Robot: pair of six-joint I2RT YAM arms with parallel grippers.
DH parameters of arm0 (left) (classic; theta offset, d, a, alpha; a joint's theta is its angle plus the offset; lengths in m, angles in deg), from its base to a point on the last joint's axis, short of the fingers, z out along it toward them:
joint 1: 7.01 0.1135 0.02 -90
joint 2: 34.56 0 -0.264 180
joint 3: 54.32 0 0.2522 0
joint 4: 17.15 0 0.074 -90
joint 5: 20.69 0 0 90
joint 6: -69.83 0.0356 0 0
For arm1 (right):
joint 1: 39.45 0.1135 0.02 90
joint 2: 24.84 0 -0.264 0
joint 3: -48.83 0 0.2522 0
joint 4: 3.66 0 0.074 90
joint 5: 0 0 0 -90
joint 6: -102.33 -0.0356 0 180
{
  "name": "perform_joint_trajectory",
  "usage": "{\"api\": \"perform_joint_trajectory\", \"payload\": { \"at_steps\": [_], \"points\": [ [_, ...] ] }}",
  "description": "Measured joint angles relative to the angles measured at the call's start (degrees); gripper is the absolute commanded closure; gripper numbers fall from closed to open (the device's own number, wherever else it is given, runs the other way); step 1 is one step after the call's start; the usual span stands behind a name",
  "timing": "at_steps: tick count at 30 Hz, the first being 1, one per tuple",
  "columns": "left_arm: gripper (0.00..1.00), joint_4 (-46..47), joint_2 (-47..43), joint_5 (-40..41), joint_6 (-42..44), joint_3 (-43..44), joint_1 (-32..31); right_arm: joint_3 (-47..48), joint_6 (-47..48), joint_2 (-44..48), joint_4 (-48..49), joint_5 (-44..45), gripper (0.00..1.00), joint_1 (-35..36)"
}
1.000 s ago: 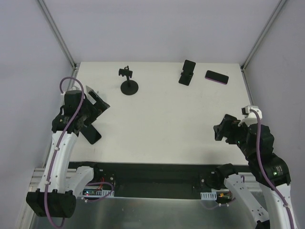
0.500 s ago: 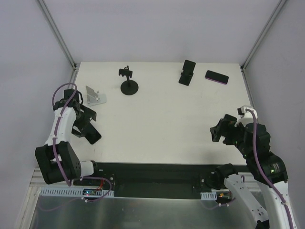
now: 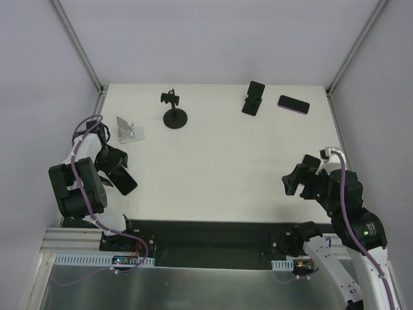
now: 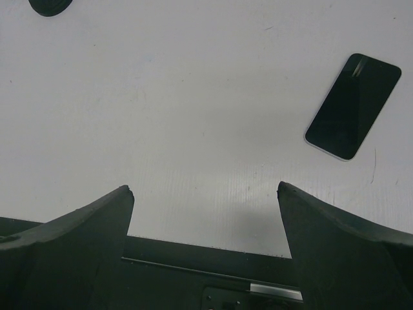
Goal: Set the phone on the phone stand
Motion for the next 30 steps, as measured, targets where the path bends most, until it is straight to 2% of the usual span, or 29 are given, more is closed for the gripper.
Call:
{"api": "perform_joint_trajectory", "payload": {
  "at_steps": [14,16,20,22,27,29,30],
  "points": [
    [0.03,2.93,7.89,-2.80,0.42,-1.20,0.02,-1.40,-0.04,0.90,-0.17,0.11,0.04,0.00],
    [0.09,2.99,7.93,-3.17,-0.15,-1.29,0.02,-1.44,-0.07,0.90,-0.15,0.09,0.04,0.00],
    [0.31,3.41,7.91,-4.33,-1.51,-1.99,0.02,-1.66,-0.39,0.90,-0.15,0.04,0.04,0.00],
    [0.39,3.89,7.80,-4.70,-2.19,-2.38,-0.17,-1.81,-0.87,0.90,-0.13,0.00,0.04,0.00],
    [0.69,4.28,7.06,-4.35,-3.34,-2.95,-2.62,-2.01,-2.19,0.68,-0.09,-0.42,0.04,0.00],
    [0.76,4.26,7.02,-4.33,-4.11,-3.08,-4.57,-2.21,-2.69,0.33,0.13,-0.50,0.04,0.00],
    [0.84,4.26,7.02,-4.35,-4.37,-3.13,-5.51,-2.27,-2.91,0.02,0.17,-0.66,0.04,0.00]
  ]
}}
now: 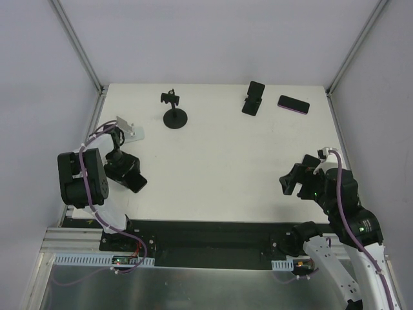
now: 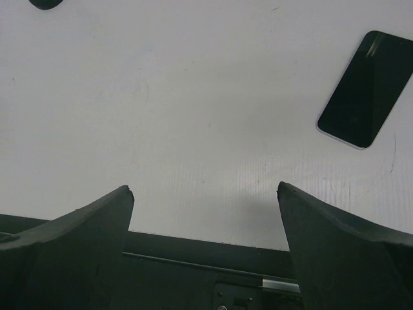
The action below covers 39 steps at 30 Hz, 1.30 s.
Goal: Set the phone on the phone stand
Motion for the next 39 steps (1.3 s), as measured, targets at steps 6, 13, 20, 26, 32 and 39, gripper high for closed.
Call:
{"api": "perform_joint_trajectory", "payload": {
  "at_steps": [6,13,20,26,32,39],
  "points": [
    [0.87,-0.02,-0.50,-0.04,-4.87,-0.55,-9.42,-0.46,-0.94,-0.81,0.20,-0.68,0.04,0.00],
    [0.16,-0.22,-0.74,-1.33,-12.13,-0.83,-22.43,-0.72,-1.27,-0.81,0.81,-0.87,0.04,0.00],
    [0.01,-0.61,-3.39,0.52,-12.92,-0.39,-26.73,-1.86,-1.33,-0.83,1.16,-1.42,0.04,0.00],
    [0.01,2.36,-10.12,4.90,5.09,8.41,-22.14,-1.86,-0.13,-0.81,1.36,-3.50,0.04,-0.02],
    [0.13,10.58,-10.78,0.66,25.16,16.41,-9.77,-1.86,2.60,-0.74,1.84,-7.17,0.04,-0.02],
    [0.42,12.59,0.39,0.20,38.42,26.05,-5.16,-1.86,5.09,-1.01,3.52,-13.14,0.04,-0.04]
  ]
}}
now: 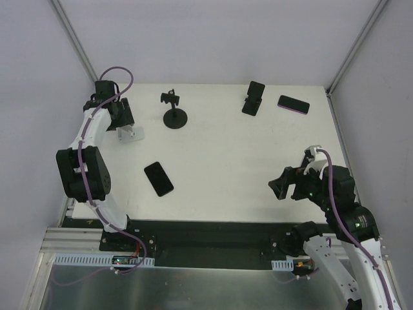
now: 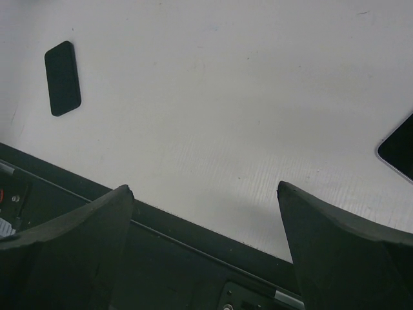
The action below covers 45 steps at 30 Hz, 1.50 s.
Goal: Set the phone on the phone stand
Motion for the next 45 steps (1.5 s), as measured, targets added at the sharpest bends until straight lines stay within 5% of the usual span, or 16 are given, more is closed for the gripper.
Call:
{"api": "perform_joint_trajectory", "payload": {
  "at_steps": [11,15,19,27,38,45],
  "points": [
    [0.56,-0.22,9.79,1.42,9.97,6.67,0.22,0.00,2.43,-4.09,1.27,-3.61,0.04,0.00],
    [0.71,-0.20,10.08,2.05,11.08,7.74,0.22,0.07,2.71,-4.66,1.29,-4.42,0.04,0.00],
    [1.00,-0.33,10.10,3.26,11.56,7.76,0.26,0.46,2.69,-4.83,1.22,-4.85,0.04,0.00],
    [1.00,1.18,6.62,5.40,10.78,3.32,0.48,1.40,2.69,-4.83,1.33,-5.68,0.04,0.00],
    [1.00,-4.31,-27.32,-0.07,7.10,-22.88,0.57,1.29,2.12,-5.53,2.64,-9.07,0.04,0.00],
    [1.00,-7.67,-35.91,-3.26,6.67,-30.62,0.55,1.18,2.12,-6.78,3.37,-12.02,0.04,0.00]
  ]
}}
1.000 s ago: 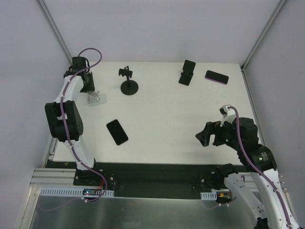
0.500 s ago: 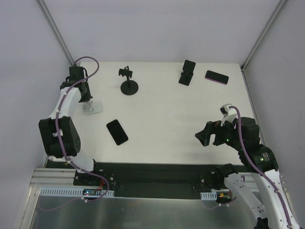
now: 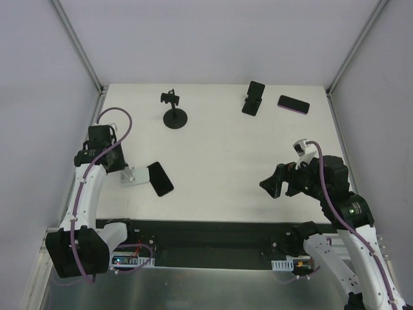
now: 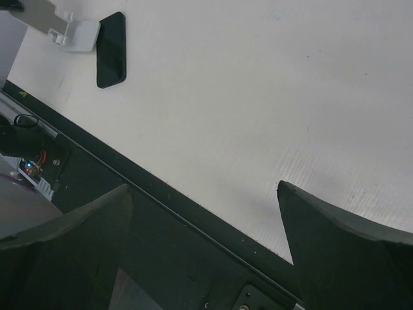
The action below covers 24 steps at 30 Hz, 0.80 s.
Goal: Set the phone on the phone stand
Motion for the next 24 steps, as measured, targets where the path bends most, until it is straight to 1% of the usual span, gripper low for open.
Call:
{"api": "perform_joint_trajectory", "payload": {
  "at_steps": [4,8,16,24],
  "points": [
    [1.00,-2.36,-0.66,3.65,-0.70,-1.03,0.00,-0.63,-0.02,0.00,0.48,-0.98,0.04,0.00],
    [1.00,-2.49,-1.97,7.17,-1.22,-1.05,0.00,-0.85,-0.02,0.02,0.61,-1.55,0.04,0.00],
    [1.00,-3.28,-1.90,13.42,-1.73,-1.29,0.00,-0.85,-0.04,0.17,0.90,-1.73,0.04,0.00],
    [1.00,-1.81,2.99,14.45,-1.90,-0.76,0.81,-2.14,-0.68,0.37,1.66,-1.97,0.04,0.00]
  ]
}}
